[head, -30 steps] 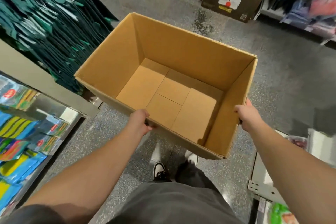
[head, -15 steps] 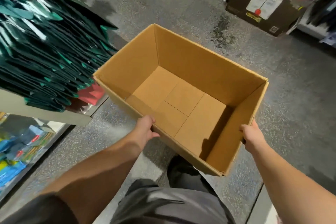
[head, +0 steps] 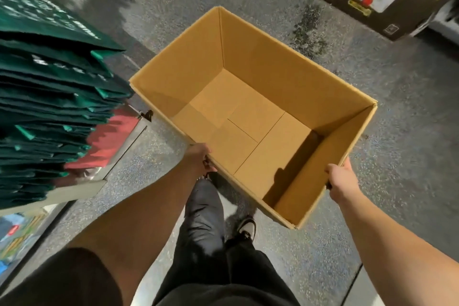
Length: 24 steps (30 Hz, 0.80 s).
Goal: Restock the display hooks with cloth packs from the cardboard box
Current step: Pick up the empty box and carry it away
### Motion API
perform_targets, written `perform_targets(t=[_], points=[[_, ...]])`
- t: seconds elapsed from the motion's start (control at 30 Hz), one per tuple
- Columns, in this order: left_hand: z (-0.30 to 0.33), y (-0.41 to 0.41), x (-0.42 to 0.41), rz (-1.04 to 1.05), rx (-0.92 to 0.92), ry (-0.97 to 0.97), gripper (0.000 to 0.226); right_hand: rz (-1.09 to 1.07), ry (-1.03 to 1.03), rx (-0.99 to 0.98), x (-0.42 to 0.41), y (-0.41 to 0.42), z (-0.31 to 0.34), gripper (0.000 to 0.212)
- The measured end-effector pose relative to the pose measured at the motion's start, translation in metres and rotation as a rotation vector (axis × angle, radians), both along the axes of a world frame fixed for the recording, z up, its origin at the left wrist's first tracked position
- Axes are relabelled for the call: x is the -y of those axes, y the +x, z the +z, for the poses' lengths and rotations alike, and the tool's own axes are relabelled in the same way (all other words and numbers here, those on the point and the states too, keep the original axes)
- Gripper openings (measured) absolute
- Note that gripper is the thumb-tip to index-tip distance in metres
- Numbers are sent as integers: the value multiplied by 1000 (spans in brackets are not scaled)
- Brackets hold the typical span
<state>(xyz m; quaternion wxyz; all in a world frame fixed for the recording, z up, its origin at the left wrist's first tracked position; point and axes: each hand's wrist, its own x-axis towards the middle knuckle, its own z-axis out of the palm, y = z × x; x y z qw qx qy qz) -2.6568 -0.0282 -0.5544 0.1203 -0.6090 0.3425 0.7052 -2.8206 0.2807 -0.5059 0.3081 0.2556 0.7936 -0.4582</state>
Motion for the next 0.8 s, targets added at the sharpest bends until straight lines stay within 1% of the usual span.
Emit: perform_targets(t=[0.13,0.27,0.33,0.43,0.5,0.57,0.63,0.7,0.8], points=[[-37,-47,58,10,-3,17,20,-38,6,-3,54,-41,-31,66],[-69,-97,131,60,75,1,25,-101,-5,19,128,-79,-69,57],[-89,-115,171,71,107,-3,21,-120,-20,43,167,-93,-93,58],[-117,-133,232,85,132,-20,15,-132,-49,59,227,-110,-123,50],[-136,-143,268,106,153,-57,9,-144,-64,63,266,-122,-146,49],[-157,-149,299,176,190,-117,16,-132,-67,76,303,-133,-170,51],[-179,-151,328,254,210,-134,29,-94,-57,81,338,-145,-197,56],[-195,-151,349,328,183,-137,39,-68,-65,77,366,-155,-222,62],[-219,-152,377,455,181,-189,50,-36,-103,59,406,-163,-257,63]])
